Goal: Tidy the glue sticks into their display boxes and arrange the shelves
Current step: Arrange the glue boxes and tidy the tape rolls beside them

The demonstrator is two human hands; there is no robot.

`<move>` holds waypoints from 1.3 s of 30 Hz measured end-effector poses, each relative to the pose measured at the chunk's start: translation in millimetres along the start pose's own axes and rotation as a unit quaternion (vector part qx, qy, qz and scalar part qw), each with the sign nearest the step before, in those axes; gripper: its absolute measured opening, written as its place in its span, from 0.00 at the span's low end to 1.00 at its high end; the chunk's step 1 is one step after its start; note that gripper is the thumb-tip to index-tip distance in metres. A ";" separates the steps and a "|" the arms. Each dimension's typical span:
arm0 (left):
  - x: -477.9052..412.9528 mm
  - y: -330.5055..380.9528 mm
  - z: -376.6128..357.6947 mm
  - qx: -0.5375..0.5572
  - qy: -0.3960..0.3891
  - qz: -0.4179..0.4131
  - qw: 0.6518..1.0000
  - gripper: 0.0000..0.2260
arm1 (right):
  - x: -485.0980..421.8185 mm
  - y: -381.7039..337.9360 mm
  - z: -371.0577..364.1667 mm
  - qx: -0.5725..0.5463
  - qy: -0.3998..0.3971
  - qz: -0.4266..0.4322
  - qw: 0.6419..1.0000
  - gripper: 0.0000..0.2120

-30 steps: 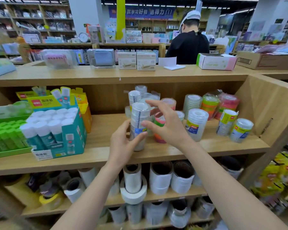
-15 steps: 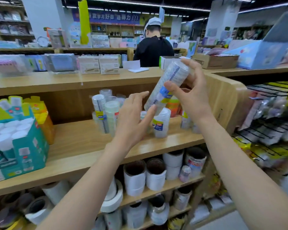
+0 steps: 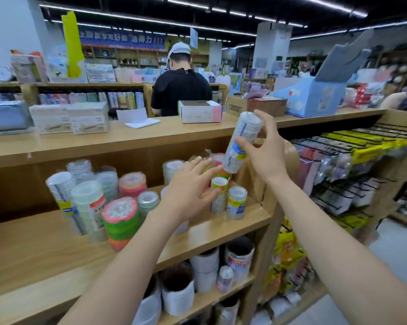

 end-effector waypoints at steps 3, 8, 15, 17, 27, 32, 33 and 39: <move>-9.5 -1.2 -3.1 -0.039 -0.055 -0.003 0.998 0.26 | -0.6 24.1 -6.8 0.036 -0.021 -0.011 0.999 0.31; -11.5 -5.8 -4.6 -0.089 -0.116 -0.008 0.989 0.26 | 1.8 42.4 -15.4 0.073 -0.043 -0.035 0.996 0.31; -6.1 -13.2 -13.8 -0.072 -0.162 -0.018 0.984 0.26 | 10.5 59.2 -29.3 0.111 -0.066 -0.061 0.990 0.30; -6.5 -14.0 -14.2 -0.063 -0.158 -0.019 0.985 0.25 | 12.8 65.4 -31.0 0.111 -0.065 -0.058 0.990 0.25; -7.1 -16.2 -15.9 -0.035 -0.142 -0.023 0.989 0.27 | 7.8 68.7 -35.2 0.194 -0.070 -0.041 0.978 0.19; -7.6 -18.8 -18.8 -0.031 -0.124 -0.024 0.992 0.26 | 4.2 59.0 -35.1 0.250 -0.046 0.005 0.967 0.24; -7.5 -18.9 -18.5 -0.033 -0.117 -0.024 0.992 0.26 | 3.1 58.9 -35.3 0.254 -0.049 0.002 0.966 0.24; 3.4 -17.7 -0.6 -0.012 0.043 -0.032 0.998 0.18 | 2.9 41.7 -36.6 0.259 -0.040 0.012 0.965 0.20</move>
Point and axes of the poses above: each hand's wrist, its own x-axis away from the middle knuckle, its own z-axis out of the back of the hand, y = z × x, the point moved 2 cm from there along -x, towards the middle knuckle, and after that the axes turned 10 degrees about -z, right-handed, at the moved point
